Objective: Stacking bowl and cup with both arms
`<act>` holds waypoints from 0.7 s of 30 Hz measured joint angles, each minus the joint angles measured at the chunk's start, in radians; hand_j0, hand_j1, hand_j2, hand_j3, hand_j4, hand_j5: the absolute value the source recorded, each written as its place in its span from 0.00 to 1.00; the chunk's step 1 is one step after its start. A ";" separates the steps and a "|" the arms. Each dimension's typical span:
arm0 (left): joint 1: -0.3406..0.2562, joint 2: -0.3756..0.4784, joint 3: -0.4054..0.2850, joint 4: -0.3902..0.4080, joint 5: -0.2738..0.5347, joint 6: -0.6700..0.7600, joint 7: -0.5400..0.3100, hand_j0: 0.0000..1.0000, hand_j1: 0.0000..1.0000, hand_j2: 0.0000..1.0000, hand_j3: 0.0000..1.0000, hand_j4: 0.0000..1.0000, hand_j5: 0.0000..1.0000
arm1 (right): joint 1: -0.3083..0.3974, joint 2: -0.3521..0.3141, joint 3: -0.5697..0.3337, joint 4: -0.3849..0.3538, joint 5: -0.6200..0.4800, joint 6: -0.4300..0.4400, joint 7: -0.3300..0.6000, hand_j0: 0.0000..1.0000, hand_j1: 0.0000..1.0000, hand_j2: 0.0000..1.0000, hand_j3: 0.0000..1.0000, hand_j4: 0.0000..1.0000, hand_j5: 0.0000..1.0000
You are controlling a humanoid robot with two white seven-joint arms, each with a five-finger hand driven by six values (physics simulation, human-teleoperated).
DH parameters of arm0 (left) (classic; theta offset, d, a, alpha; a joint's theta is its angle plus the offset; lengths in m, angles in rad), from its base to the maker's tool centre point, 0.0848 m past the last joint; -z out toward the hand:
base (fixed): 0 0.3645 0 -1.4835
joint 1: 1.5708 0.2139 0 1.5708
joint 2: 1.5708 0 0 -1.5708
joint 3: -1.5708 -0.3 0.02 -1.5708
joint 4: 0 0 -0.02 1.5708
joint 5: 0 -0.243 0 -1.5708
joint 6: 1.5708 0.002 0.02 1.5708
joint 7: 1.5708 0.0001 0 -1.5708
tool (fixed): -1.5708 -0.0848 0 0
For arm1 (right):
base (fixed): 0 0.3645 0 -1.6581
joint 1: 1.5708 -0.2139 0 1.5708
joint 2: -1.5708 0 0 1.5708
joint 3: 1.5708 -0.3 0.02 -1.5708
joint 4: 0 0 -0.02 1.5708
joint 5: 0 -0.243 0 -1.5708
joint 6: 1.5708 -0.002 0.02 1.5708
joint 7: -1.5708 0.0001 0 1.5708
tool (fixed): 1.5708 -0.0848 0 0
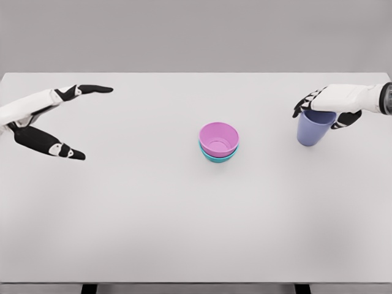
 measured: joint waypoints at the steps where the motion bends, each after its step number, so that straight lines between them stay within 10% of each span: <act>1: 0.000 0.000 0.003 0.001 -0.001 -0.001 0.000 1.00 1.00 1.00 1.00 1.00 1.00 | -0.006 0.002 0.001 0.001 0.001 -0.001 0.001 0.71 0.71 0.71 0.71 0.71 0.71; 21: 0.014 -0.004 0.018 0.037 -0.013 -0.005 0.000 1.00 1.00 1.00 1.00 1.00 1.00 | -0.063 0.054 -0.023 -0.005 -0.007 -0.009 0.007 0.68 0.68 0.68 0.68 0.68 0.68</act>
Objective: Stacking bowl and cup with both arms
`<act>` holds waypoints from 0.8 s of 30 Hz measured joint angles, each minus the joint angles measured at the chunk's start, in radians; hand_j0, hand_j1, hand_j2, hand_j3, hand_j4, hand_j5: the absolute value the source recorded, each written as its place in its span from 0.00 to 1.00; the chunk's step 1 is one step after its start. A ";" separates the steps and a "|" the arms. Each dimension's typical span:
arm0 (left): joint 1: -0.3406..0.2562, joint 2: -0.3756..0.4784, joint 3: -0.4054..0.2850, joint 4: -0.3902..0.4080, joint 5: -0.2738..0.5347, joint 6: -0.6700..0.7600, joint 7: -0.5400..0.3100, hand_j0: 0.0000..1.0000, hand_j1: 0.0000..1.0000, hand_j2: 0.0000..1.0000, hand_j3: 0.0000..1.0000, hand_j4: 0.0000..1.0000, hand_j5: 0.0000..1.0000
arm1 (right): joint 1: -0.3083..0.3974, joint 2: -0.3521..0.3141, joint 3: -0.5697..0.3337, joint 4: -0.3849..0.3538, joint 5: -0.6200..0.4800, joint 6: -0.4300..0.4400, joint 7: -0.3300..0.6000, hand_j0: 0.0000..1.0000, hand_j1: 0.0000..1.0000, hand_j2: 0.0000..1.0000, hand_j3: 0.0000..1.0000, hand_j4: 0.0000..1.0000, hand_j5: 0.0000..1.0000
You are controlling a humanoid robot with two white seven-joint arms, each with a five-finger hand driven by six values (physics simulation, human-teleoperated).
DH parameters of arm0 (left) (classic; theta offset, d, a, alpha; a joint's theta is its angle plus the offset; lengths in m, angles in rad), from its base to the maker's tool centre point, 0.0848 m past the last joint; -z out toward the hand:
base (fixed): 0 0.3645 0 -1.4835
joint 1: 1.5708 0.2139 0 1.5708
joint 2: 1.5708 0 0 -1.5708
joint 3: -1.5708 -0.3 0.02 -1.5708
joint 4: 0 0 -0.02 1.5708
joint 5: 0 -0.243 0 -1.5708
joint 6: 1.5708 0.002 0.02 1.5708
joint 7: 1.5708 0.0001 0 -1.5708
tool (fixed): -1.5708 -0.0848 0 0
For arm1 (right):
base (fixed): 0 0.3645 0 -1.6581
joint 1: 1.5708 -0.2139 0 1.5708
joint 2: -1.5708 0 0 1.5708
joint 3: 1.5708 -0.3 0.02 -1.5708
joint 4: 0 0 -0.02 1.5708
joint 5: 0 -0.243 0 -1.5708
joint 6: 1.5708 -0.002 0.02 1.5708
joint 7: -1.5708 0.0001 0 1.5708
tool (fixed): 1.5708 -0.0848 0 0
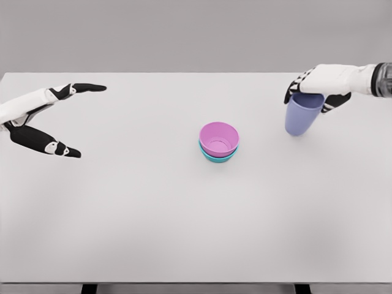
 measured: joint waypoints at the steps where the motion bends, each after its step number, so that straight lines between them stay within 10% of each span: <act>1: 0.000 0.000 0.001 0.004 -0.002 0.000 0.000 1.00 1.00 1.00 1.00 1.00 1.00 | -0.005 0.005 -0.002 -0.001 0.000 0.000 0.000 0.68 0.68 0.68 0.68 0.68 0.68; 12: 0.000 0.000 0.003 0.024 -0.007 0.000 0.000 1.00 1.00 1.00 1.00 1.00 1.00 | -0.023 0.090 -0.017 -0.028 -0.001 0.000 0.000 0.68 0.68 0.68 0.68 0.68 0.68; 24: 0.002 -0.001 0.003 0.025 -0.007 0.000 0.000 1.00 1.00 1.00 1.00 1.00 1.00 | -0.018 0.124 -0.025 -0.226 -0.047 -0.001 0.000 0.69 0.69 0.69 0.69 0.69 0.69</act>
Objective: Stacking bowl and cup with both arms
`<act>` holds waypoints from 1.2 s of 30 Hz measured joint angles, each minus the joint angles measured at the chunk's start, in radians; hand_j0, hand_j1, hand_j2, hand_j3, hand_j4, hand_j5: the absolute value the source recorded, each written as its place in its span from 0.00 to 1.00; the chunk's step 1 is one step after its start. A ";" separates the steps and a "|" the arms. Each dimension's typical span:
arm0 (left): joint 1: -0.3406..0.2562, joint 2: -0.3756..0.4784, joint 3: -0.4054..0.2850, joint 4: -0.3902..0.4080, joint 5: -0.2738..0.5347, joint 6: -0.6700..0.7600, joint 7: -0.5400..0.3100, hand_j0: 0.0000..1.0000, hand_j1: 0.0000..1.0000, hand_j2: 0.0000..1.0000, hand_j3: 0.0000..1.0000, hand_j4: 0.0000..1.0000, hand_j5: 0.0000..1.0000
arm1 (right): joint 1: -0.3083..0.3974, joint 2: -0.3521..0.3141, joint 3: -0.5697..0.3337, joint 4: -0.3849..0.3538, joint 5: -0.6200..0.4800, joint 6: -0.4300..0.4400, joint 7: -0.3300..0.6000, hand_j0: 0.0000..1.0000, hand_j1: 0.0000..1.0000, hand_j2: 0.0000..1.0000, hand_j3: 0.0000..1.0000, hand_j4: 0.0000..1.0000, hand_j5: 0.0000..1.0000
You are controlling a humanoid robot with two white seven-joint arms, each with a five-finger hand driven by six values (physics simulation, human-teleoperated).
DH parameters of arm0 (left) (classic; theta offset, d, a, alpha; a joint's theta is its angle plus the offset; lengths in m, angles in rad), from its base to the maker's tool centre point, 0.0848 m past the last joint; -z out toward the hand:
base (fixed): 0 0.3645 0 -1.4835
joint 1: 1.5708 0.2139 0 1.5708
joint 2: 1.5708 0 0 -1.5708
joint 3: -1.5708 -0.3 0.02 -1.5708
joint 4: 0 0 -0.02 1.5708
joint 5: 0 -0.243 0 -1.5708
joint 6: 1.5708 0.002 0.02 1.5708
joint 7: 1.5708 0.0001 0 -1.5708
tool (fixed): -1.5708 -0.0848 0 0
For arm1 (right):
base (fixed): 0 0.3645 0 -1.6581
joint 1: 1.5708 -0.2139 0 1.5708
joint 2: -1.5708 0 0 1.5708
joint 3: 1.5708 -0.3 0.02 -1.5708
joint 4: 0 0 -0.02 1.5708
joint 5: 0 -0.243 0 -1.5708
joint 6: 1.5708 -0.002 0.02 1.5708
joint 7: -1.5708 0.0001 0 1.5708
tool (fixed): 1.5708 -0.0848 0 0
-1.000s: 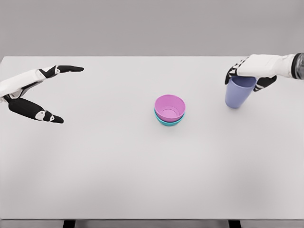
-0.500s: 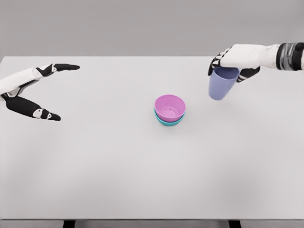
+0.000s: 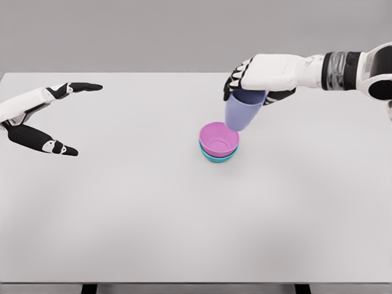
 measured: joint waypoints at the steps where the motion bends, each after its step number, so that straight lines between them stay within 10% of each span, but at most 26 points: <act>1: 0.000 0.000 0.000 0.000 0.000 0.000 0.000 1.00 1.00 1.00 1.00 1.00 1.00 | 0.002 0.006 0.003 -0.012 -0.002 0.000 0.000 0.69 0.69 0.69 0.69 0.69 0.69; 16: 0.000 0.000 0.000 -0.001 0.000 0.000 0.000 1.00 1.00 1.00 1.00 1.00 1.00 | 0.006 0.042 0.062 -0.041 -0.005 0.000 0.000 0.71 0.71 0.71 0.71 0.71 0.71; 20: 0.000 -0.001 0.000 -0.001 0.000 0.000 0.000 1.00 1.00 1.00 1.00 1.00 1.00 | 0.006 0.045 0.064 -0.041 -0.004 0.000 0.000 0.77 0.77 0.77 0.77 0.77 0.77; 22: 0.000 -0.002 0.000 -0.002 0.000 0.000 0.000 1.00 1.00 1.00 1.00 1.00 1.00 | 0.006 0.045 0.066 -0.041 -0.003 0.001 0.000 1.00 1.00 1.00 1.00 1.00 1.00; 36: 0.002 -0.007 0.000 -0.007 0.000 0.000 0.000 1.00 1.00 1.00 1.00 1.00 1.00 | 0.024 0.006 -0.028 -0.060 -0.012 0.000 0.000 1.00 1.00 1.00 1.00 1.00 1.00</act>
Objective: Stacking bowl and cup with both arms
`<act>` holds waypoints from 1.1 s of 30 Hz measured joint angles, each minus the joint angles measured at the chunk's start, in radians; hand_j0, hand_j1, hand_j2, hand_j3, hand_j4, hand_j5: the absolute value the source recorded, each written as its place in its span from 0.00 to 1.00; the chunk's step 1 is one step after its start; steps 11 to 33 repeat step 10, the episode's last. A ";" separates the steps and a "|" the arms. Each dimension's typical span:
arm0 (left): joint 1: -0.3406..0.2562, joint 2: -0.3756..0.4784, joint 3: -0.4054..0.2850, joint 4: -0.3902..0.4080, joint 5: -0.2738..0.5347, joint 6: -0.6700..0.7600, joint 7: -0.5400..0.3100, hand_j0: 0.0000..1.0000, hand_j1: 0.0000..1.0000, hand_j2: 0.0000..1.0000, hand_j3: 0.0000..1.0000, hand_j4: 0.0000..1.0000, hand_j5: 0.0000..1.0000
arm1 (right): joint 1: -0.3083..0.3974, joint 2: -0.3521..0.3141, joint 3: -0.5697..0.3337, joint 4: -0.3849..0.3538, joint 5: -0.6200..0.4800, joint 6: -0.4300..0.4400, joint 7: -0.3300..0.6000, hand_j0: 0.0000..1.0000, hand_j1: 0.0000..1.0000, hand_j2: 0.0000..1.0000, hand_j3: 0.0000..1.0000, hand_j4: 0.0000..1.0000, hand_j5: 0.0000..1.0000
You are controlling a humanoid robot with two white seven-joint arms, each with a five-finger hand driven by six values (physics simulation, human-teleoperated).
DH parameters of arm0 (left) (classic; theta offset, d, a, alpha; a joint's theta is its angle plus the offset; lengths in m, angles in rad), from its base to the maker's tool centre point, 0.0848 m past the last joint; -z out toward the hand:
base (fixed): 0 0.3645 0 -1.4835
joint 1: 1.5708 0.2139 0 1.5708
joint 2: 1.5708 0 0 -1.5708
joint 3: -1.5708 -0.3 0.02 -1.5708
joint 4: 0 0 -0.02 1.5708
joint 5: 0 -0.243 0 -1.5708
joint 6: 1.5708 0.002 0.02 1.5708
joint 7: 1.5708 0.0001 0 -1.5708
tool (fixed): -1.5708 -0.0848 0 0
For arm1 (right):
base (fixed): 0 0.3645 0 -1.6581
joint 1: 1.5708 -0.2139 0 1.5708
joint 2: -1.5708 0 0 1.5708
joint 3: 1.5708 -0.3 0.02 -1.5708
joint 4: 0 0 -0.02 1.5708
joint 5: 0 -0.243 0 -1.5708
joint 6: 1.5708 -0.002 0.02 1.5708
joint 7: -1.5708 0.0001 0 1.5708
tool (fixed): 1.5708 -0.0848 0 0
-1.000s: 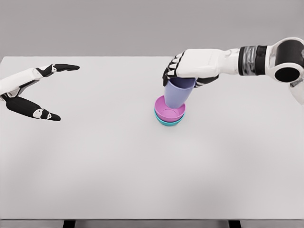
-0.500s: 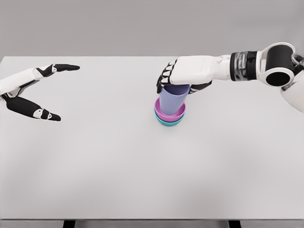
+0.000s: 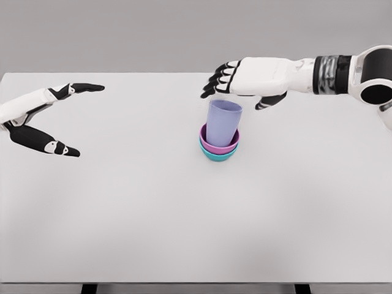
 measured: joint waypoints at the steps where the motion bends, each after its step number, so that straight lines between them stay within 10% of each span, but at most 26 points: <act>1: 0.000 0.000 0.000 -0.001 0.000 0.000 0.000 1.00 1.00 1.00 1.00 1.00 1.00 | 0.027 -0.021 -0.031 -0.007 -0.016 0.000 0.000 1.00 1.00 1.00 1.00 1.00 1.00; 5: 0.003 0.000 0.000 -0.002 0.000 -0.001 0.000 1.00 1.00 1.00 1.00 1.00 1.00 | 0.213 -0.158 -0.186 -0.001 -0.068 -0.001 0.000 1.00 1.00 1.00 1.00 1.00 1.00; 10: 0.003 0.000 0.001 -0.003 0.000 0.000 0.000 1.00 1.00 1.00 1.00 1.00 1.00 | 0.241 -0.260 -0.260 0.091 -0.084 0.000 0.000 1.00 1.00 1.00 1.00 1.00 1.00; 33: 0.003 0.000 0.001 -0.003 0.000 0.000 0.000 1.00 1.00 1.00 1.00 1.00 1.00 | 0.241 -0.260 -0.260 0.091 -0.084 0.000 0.000 1.00 1.00 1.00 1.00 1.00 1.00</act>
